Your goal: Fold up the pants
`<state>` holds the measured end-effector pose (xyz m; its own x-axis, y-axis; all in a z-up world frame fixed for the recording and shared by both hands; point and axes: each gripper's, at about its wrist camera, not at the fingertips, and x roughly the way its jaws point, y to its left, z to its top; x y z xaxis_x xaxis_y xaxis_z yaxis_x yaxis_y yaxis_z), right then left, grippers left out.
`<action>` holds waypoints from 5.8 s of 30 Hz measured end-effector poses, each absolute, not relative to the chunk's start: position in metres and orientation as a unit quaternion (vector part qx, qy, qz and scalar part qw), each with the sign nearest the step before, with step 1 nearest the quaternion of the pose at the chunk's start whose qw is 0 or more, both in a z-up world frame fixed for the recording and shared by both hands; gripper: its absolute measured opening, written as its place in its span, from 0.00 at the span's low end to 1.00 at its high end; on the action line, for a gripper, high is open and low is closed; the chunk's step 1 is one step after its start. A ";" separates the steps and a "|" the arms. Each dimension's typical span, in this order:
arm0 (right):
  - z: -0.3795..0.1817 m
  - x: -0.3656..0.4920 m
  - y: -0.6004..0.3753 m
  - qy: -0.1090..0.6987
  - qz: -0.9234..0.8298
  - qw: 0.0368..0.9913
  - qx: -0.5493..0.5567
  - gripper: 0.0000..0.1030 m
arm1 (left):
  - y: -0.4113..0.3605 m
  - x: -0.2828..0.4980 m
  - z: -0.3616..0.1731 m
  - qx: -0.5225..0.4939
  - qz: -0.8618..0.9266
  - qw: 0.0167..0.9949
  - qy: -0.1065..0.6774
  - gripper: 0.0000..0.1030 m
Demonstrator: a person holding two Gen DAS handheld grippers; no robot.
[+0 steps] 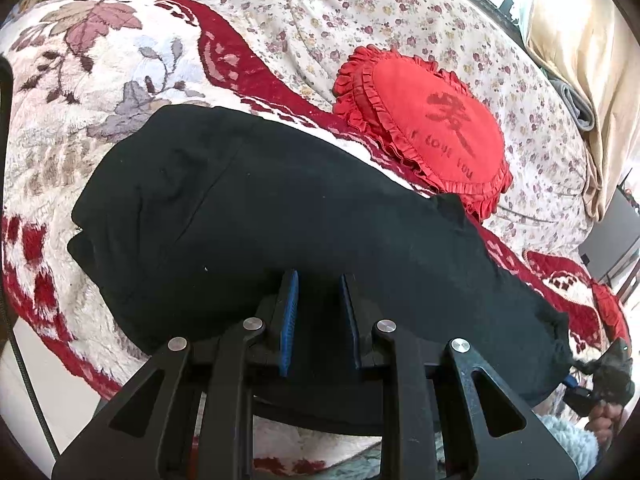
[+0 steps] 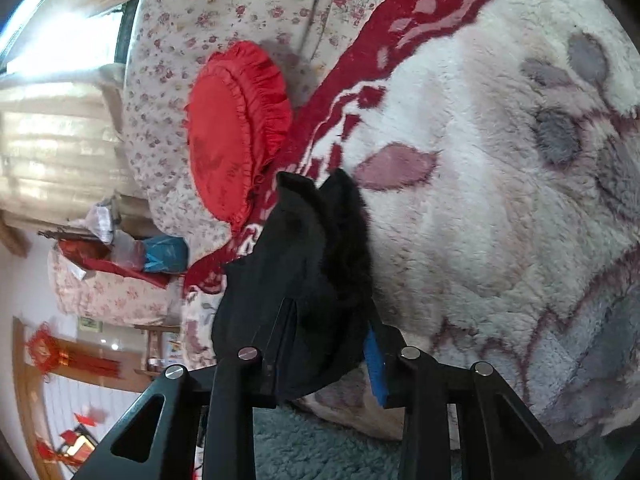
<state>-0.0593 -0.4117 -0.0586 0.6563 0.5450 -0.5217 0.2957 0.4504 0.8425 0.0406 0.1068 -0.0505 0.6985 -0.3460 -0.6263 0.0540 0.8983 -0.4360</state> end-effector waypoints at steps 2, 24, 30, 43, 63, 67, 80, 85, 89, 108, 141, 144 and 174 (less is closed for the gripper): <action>-0.065 -0.059 -0.410 0.426 0.068 0.743 0.511 0.12 | 0.108 0.041 -0.051 -0.203 -0.114 0.899 0.372 0.20; 0.050 0.057 -0.141 0.392 0.306 0.859 0.124 0.10 | 0.099 0.024 -0.044 -0.162 -0.118 0.907 0.371 0.39; 0.001 0.086 -0.096 0.502 0.319 0.802 0.047 0.09 | 0.099 0.022 -0.045 -0.160 -0.120 0.906 0.372 0.39; 0.043 0.042 -0.149 0.408 0.361 0.835 0.075 0.29 | 0.082 0.011 0.009 -0.131 -0.175 0.918 0.329 0.43; -0.013 0.035 -0.200 0.497 0.252 0.830 0.003 0.26 | -0.001 0.033 0.012 -0.047 -0.339 0.854 0.392 0.09; 0.017 0.043 -0.220 0.417 0.224 0.880 0.046 0.26 | -0.012 0.066 0.024 -0.065 -0.309 0.867 0.387 0.15; -0.012 0.100 -0.193 0.468 0.152 0.870 0.028 0.34 | -0.028 0.095 -0.019 -0.062 -0.264 0.847 0.457 0.16; -0.013 0.098 -0.193 0.473 0.137 0.868 0.060 0.37 | -0.019 0.093 -0.015 -0.078 -0.276 0.848 0.445 0.24; -0.013 0.096 -0.189 0.474 0.135 0.869 0.050 0.37 | 0.016 0.075 0.012 -0.120 -0.255 0.857 0.431 0.32; 0.028 0.051 -0.202 0.397 0.066 0.915 0.030 0.37 | 0.245 0.019 -0.088 -0.567 -0.142 0.723 0.368 0.67; 0.019 0.052 -0.200 0.411 0.054 0.910 0.009 0.37 | 0.256 0.042 -0.094 -0.523 -0.109 0.772 0.344 0.22; 0.020 0.052 -0.200 0.410 0.052 0.910 0.006 0.37 | 0.251 0.040 -0.091 -0.483 -0.092 0.795 0.355 0.17; 0.015 0.049 -0.259 0.429 -0.014 0.895 0.120 0.37 | -0.083 0.025 0.007 0.148 -0.489 0.772 0.378 0.22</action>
<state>0.0489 -0.2587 0.0154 0.6321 0.0777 -0.7710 0.1287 0.9706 0.2034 0.0248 -0.0827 0.0067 0.2360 -0.6426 -0.7289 0.8671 0.4780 -0.1406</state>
